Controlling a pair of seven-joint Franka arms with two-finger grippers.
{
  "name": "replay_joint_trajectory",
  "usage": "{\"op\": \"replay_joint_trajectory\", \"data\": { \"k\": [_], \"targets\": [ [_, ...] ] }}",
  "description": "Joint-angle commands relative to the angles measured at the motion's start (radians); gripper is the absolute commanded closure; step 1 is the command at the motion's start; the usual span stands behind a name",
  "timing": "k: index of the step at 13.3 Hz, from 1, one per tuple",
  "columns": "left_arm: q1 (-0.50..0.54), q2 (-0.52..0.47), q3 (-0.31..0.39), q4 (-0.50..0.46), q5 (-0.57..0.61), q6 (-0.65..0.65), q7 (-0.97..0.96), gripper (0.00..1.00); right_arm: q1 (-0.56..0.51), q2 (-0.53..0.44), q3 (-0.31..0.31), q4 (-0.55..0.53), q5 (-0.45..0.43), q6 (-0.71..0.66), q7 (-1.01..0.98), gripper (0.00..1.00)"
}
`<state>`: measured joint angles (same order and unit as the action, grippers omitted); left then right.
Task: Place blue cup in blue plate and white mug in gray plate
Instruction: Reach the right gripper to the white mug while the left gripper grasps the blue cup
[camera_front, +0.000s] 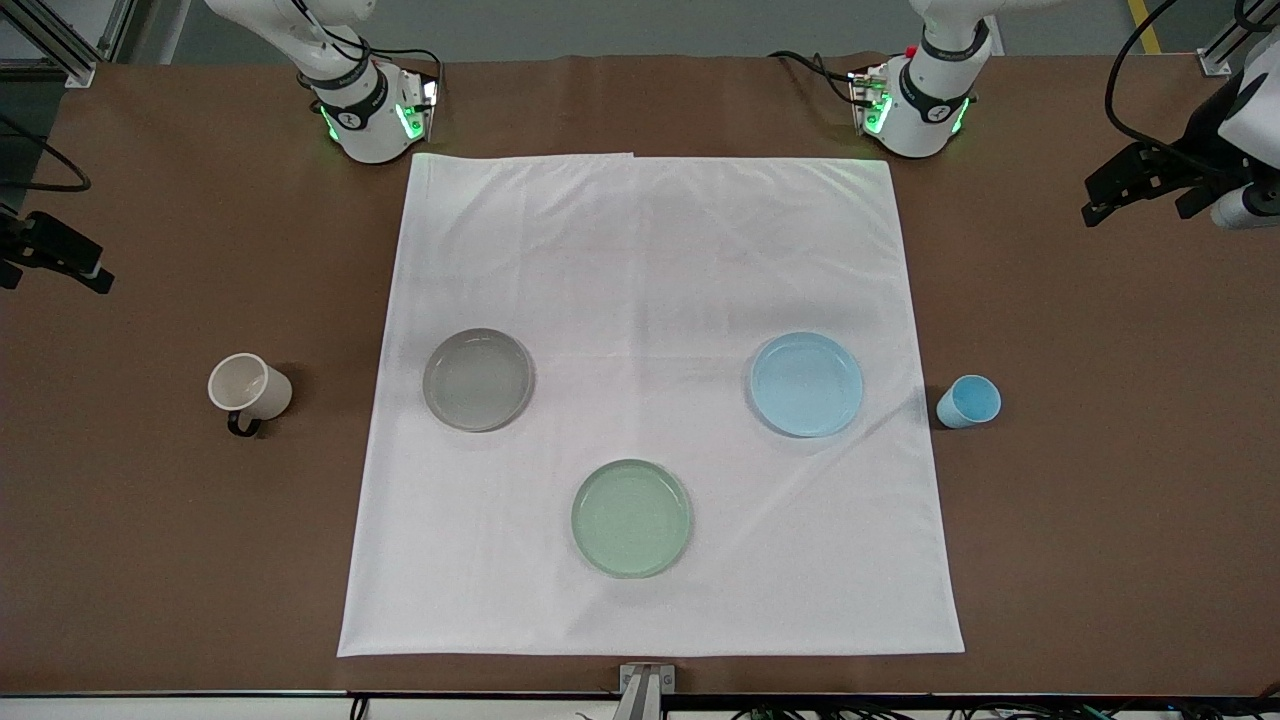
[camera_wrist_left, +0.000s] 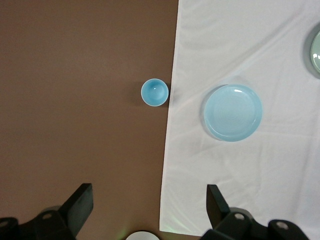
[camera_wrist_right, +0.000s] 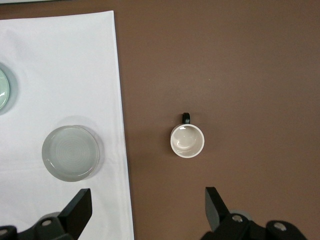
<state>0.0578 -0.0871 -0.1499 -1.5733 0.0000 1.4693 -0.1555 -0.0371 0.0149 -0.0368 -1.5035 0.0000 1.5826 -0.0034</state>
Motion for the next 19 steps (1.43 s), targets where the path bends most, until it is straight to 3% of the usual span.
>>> {"op": "replay_joint_trajectory", "data": {
  "k": [1, 5, 10, 15, 19],
  "targets": [
    [0.004, 0.01, 0.0, 0.021, 0.009, -0.003, 0.021, 0.0, -0.001, 0.004, 0.003, 0.016, -0.012, -0.009, 0.01, 0.0],
    [0.005, 0.046, 0.0, 0.035, 0.011, -0.003, 0.021, 0.0, -0.004, 0.01, 0.003, 0.011, -0.015, 0.0, 0.008, 0.0],
    [0.025, 0.196, 0.013, 0.004, 0.015, 0.028, 0.017, 0.0, -0.033, 0.21, 0.002, -0.003, -0.015, 0.105, 0.005, 0.0],
    [0.046, 0.231, 0.01, -0.353, 0.076, 0.57, 0.01, 0.0, -0.09, 0.399, 0.003, -0.115, -0.005, 0.422, -0.154, 0.0],
    [0.05, 0.363, 0.01, -0.393, 0.103, 0.681, -0.002, 0.07, -0.124, 0.464, 0.003, -0.239, -0.003, 0.63, -0.198, 0.0]
  ]
}}
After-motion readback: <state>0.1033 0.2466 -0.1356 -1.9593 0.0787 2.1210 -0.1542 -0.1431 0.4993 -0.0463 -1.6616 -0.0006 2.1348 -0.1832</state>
